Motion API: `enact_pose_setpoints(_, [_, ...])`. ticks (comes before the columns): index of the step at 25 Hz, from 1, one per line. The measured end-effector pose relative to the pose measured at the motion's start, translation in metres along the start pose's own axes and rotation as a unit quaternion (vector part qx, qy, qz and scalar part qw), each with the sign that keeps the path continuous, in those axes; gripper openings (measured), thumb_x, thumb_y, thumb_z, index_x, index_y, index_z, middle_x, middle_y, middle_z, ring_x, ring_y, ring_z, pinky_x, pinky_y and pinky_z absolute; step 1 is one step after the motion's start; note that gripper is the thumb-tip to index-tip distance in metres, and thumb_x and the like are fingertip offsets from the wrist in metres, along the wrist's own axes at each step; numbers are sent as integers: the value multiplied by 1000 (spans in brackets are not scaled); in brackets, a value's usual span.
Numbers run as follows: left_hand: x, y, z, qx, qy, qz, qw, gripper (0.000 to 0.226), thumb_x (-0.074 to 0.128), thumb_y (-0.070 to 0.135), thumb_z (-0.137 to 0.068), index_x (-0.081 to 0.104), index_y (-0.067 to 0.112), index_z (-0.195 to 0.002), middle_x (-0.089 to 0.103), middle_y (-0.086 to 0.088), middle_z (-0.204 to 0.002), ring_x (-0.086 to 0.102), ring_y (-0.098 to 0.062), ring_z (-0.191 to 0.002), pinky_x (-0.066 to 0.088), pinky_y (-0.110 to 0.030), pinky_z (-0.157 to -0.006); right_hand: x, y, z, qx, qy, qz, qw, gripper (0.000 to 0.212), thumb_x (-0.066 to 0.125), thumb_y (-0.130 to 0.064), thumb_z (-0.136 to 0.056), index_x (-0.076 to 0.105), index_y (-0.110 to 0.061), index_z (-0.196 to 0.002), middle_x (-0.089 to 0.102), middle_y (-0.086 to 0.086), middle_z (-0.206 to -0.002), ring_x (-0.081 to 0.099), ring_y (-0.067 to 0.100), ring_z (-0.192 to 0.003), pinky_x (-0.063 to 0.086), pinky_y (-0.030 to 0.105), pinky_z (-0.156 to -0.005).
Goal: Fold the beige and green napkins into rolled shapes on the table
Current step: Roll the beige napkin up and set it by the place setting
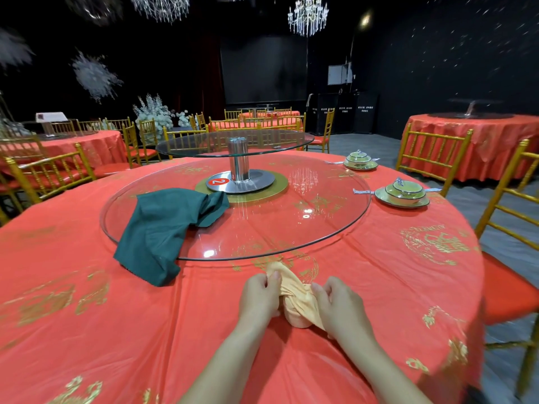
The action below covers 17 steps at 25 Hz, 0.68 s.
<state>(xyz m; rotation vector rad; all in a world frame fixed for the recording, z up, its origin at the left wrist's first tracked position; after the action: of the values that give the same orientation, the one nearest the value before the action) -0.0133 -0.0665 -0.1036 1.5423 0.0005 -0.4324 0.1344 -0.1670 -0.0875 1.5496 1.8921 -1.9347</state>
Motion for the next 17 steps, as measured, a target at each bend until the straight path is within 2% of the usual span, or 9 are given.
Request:
enact_pose_setpoints(1, [3,4,2,18,0,3,1000,41,49,49,-83,53,13,-64,55,-5,-60,57,-23,-61,55,-49,-67,-1,-1,2,-2,7,-4,1000,35,51,-38,-92,38,-21,-64,47,-7,-61,53,27,-72,38,37,-65])
enact_pose_setpoints(3, [6,11,7,37,-5,13,999,48,50,62,-80,50,16,-63,53,0,-60,52,-19,-59,50,-38,-63,-3,1,6,9,21,-21,1000,36,49,-40,-92,38,-20,-64,49,-6,-61,53,27,-72,40,38,-64])
enact_pose_setpoints(6, [18,25,21,81,-57,-44,994,33,66,50,-79,52,21,-74,56,9,-69,51,-3,-60,39,-13,-53,0,2,7,20,15,-30,999,39,50,-40,-92,39,-17,-62,48,-5,-58,50,25,-68,39,37,-62])
enact_pose_setpoints(7, [24,25,25,92,-90,-38,991,36,74,50,-69,54,22,-79,60,10,-74,54,-1,-64,40,-12,-56,0,2,6,23,6,-40,999,39,52,-39,-91,40,-17,-61,48,-4,-56,49,23,-64,39,36,-61])
enact_pose_setpoints(9, [30,22,30,105,-132,-13,986,49,79,49,-49,55,25,-84,65,9,-83,59,-1,-73,47,-18,-68,-2,3,2,25,-8,-71,997,42,58,-39,-88,43,-16,-56,46,-4,-49,45,19,-55,39,36,-59])
enact_pose_setpoints(12, [31,15,28,122,-156,-18,980,44,80,33,-54,55,28,-90,68,6,-92,65,-6,-84,51,-28,-80,-11,5,0,11,-16,-26,999,44,58,-42,-87,42,-19,-54,47,-5,-51,47,19,-59,40,36,-59])
enact_pose_setpoints(14, [31,16,29,144,-165,-51,974,42,82,27,-63,53,30,-94,65,9,-94,63,-6,-86,50,-26,-80,-12,6,5,-4,-17,47,999,43,52,-46,-89,40,-20,-57,48,-5,-55,48,21,-63,37,35,-59])
enact_pose_setpoints(17, [30,15,27,170,-158,-119,965,49,81,40,-61,53,29,-100,59,15,-94,57,-1,-87,45,-19,-77,-9,5,7,-19,-28,67,997,42,51,-45,-90,40,-20,-58,47,-5,-54,47,18,-60,35,34,-57])
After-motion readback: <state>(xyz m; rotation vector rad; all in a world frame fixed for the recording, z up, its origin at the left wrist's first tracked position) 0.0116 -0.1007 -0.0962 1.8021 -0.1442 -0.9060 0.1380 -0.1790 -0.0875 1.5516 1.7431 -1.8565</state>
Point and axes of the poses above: each hand's wrist, its own z-axis away from the middle knuckle, its own x-axis out of the palm, y = z × x, the point moved 9 cm from there along -z, towards the middle knuckle
